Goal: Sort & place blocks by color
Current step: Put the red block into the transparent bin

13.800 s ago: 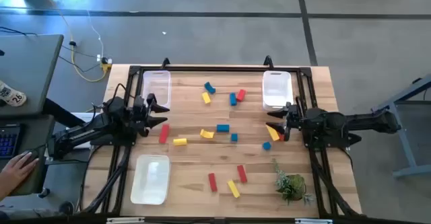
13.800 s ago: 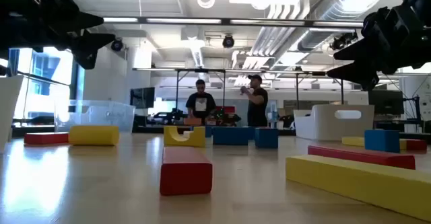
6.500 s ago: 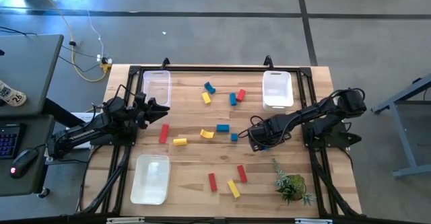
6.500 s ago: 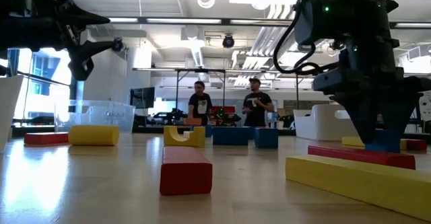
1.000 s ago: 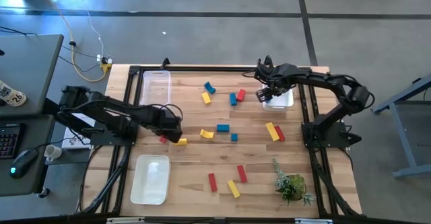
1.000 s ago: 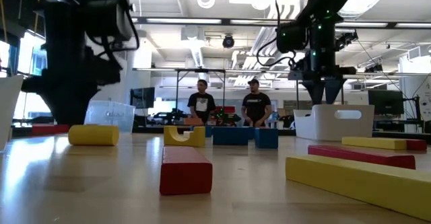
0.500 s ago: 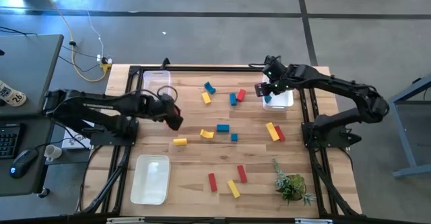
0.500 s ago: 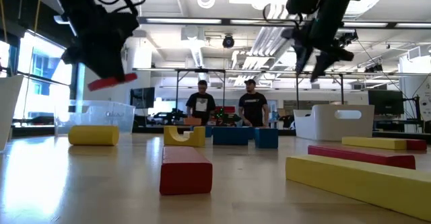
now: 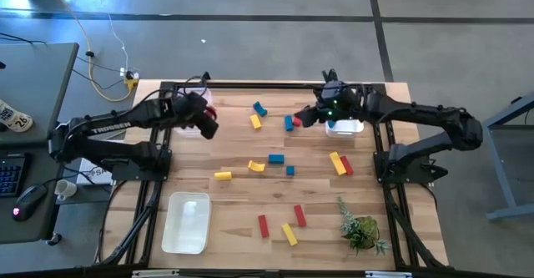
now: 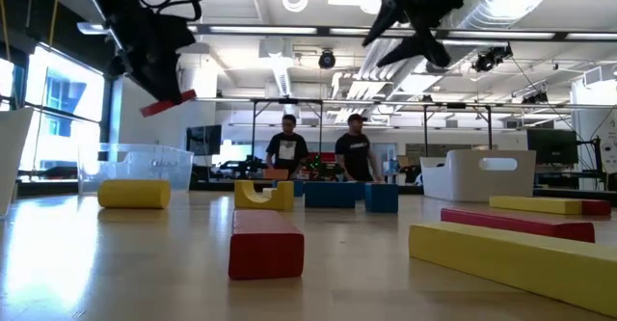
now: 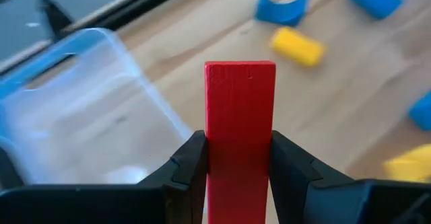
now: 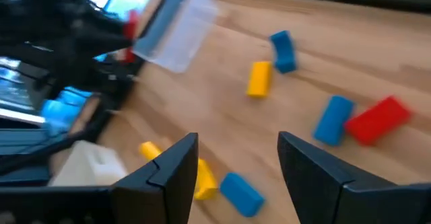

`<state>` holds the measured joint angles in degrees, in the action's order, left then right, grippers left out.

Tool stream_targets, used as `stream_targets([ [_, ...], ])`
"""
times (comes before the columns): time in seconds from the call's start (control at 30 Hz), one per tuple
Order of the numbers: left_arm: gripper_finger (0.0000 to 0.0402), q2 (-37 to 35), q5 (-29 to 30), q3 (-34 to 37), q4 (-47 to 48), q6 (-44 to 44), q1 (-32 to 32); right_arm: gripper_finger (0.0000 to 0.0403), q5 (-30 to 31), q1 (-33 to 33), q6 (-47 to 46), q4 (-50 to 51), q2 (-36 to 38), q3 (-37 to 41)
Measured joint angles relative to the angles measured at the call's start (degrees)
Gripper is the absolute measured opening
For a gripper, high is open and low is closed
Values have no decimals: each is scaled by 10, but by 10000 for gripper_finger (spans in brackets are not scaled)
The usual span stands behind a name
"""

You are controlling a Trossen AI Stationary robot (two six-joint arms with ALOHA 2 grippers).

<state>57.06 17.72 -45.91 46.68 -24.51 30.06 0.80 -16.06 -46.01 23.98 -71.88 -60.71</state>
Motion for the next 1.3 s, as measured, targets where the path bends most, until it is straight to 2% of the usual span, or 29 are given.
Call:
stream_targets([
  [0.13,98,7,6,0,35,39,49,191,6,23,-31,-11,-3,0],
  [0.33,110,7,29,0,57,87,106,191,4,48,-15,-38,-24,0],
  [0.53,109,7,24,0,80,112,145,191,2,75,48,-168,-70,0],
  [0.73,128,7,20,0,91,113,159,191,2,96,123,-259,-108,0],
  [0.93,131,9,-6,0,88,98,165,191,2,111,205,-288,-145,0],
  [1.3,121,71,-9,23,57,82,165,191,-15,133,271,-323,-231,0],
])
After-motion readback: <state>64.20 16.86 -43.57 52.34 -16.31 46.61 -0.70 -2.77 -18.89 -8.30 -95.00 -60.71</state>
